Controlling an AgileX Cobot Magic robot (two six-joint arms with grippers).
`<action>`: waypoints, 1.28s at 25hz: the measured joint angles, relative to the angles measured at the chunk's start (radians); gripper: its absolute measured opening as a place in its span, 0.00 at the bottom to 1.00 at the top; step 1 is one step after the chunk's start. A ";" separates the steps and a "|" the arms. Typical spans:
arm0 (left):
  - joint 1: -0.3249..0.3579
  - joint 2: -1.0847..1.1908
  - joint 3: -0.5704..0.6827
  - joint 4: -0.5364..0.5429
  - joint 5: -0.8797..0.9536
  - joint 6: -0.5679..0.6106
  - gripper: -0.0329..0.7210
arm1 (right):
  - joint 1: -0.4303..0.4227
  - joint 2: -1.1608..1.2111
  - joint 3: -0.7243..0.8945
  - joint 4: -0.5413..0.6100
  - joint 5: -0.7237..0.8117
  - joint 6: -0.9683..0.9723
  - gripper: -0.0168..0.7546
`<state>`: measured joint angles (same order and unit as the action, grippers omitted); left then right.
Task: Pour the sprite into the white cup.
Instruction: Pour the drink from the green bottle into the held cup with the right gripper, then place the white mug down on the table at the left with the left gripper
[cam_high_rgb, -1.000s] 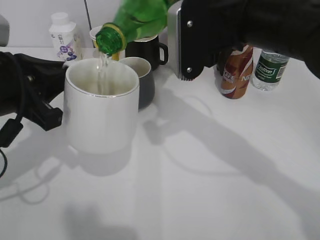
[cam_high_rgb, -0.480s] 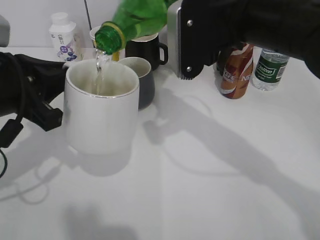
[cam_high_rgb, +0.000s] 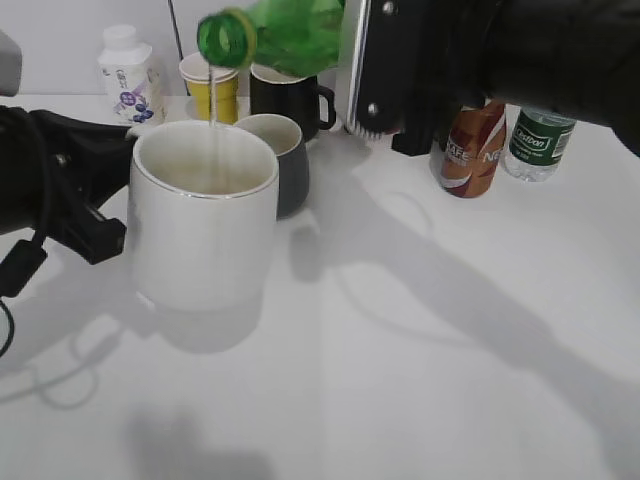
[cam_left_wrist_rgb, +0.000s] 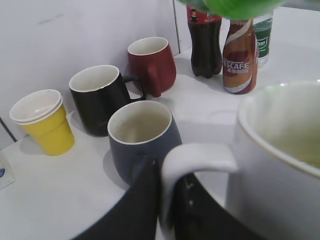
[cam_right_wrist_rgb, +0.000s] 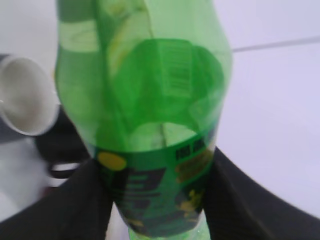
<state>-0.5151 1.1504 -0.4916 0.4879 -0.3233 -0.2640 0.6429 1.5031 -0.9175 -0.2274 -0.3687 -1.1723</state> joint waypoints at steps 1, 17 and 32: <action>0.000 0.000 0.000 0.000 0.000 0.000 0.11 | 0.000 0.000 0.000 0.001 0.014 0.062 0.50; 0.166 0.014 0.000 -0.081 -0.148 0.002 0.11 | 0.004 0.000 0.000 0.012 0.126 1.200 0.50; 0.422 0.480 -0.010 -0.396 -0.730 0.184 0.11 | 0.004 0.000 0.000 0.084 0.183 1.273 0.50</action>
<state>-0.0934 1.6300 -0.5014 0.0921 -1.0534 -0.0795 0.6473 1.5031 -0.9175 -0.1431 -0.1852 0.1008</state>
